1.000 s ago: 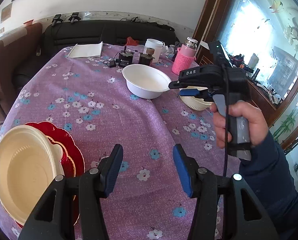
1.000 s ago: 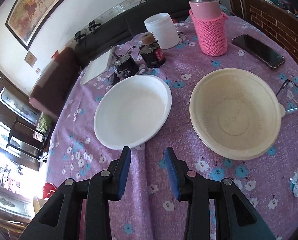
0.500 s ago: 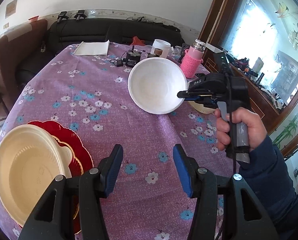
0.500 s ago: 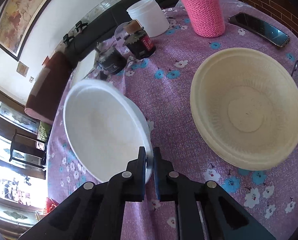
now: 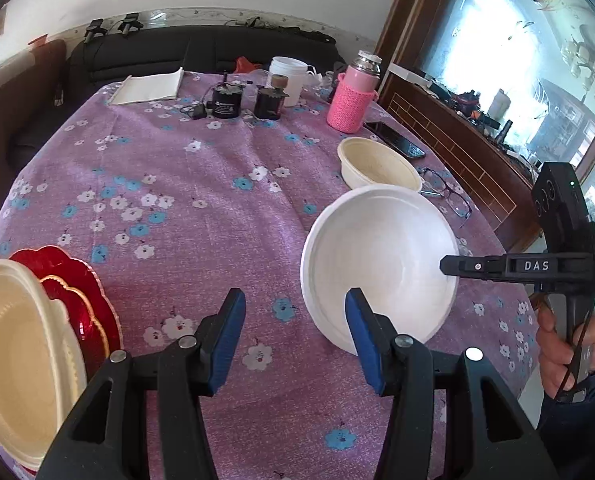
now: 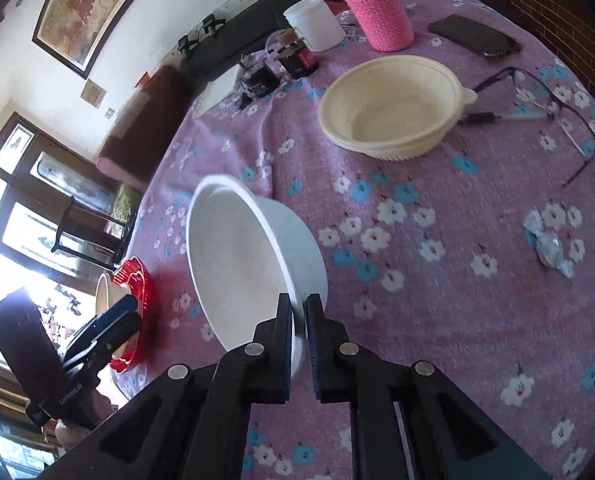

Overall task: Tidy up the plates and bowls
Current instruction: 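Withdraw both tools and move the right tool to the other white bowl, then grasp the white bowl rim with both tools and lift it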

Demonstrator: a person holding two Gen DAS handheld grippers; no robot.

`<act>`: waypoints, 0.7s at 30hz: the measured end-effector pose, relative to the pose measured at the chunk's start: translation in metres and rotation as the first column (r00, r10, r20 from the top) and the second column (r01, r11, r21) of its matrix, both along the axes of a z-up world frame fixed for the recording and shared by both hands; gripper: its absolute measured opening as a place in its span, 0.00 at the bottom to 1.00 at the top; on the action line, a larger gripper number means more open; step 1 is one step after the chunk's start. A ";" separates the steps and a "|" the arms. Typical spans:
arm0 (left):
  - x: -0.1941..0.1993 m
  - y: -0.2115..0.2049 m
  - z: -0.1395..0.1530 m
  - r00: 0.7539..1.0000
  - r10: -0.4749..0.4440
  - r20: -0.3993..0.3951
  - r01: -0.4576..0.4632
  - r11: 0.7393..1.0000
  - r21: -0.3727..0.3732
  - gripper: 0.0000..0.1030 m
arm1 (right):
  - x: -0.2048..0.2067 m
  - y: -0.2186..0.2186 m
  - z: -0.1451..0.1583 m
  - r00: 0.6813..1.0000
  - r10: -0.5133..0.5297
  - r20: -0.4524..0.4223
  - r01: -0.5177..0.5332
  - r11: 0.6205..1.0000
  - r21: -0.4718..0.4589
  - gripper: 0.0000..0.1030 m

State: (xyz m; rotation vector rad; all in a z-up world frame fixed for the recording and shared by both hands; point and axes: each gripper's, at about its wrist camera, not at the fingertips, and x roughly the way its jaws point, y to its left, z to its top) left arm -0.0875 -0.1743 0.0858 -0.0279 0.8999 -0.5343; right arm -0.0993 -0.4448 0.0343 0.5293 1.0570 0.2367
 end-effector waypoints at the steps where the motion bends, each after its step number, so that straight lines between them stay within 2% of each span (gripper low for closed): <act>1: 0.001 -0.006 -0.002 1.000 -0.012 -0.007 0.012 1.000 0.002 0.49 | -0.003 -0.003 -0.005 1.000 0.001 -0.009 -0.001 1.000 -0.014 0.10; 3: 0.002 -0.018 -0.007 0.999 -0.030 -0.010 0.031 0.999 0.021 0.49 | -0.004 -0.005 -0.009 1.000 -0.009 -0.004 0.009 0.998 -0.056 0.10; 6: 0.005 -0.026 -0.015 0.999 -0.038 -0.019 0.039 0.999 0.035 0.48 | -0.012 -0.003 -0.001 0.997 -0.035 0.075 0.046 0.987 -0.156 0.13; 8: 0.009 -0.028 -0.020 0.999 -0.041 -0.031 0.042 0.999 0.032 0.33 | -0.018 0.002 0.008 0.990 -0.028 0.139 0.059 0.973 -0.225 0.19; 10: 0.013 -0.030 -0.023 0.998 -0.041 -0.047 0.042 0.999 0.020 0.29 | -0.022 0.004 0.014 0.982 -0.034 0.184 0.082 0.962 -0.261 0.23; 13: 0.020 -0.034 -0.027 0.996 -0.047 -0.072 0.047 0.999 -0.004 0.29 | -0.024 0.000 0.016 0.977 -0.053 0.208 0.113 0.951 -0.287 0.25; 16: 0.028 -0.039 -0.032 0.990 -0.067 -0.127 0.060 0.996 -0.060 0.29 | -0.025 -0.007 0.012 0.978 -0.071 0.194 0.123 0.954 -0.272 0.25; 21: 0.035 -0.050 -0.034 0.987 -0.085 -0.139 0.075 0.994 -0.076 0.29 | -0.026 -0.016 0.003 0.980 -0.094 0.177 0.137 0.958 -0.251 0.25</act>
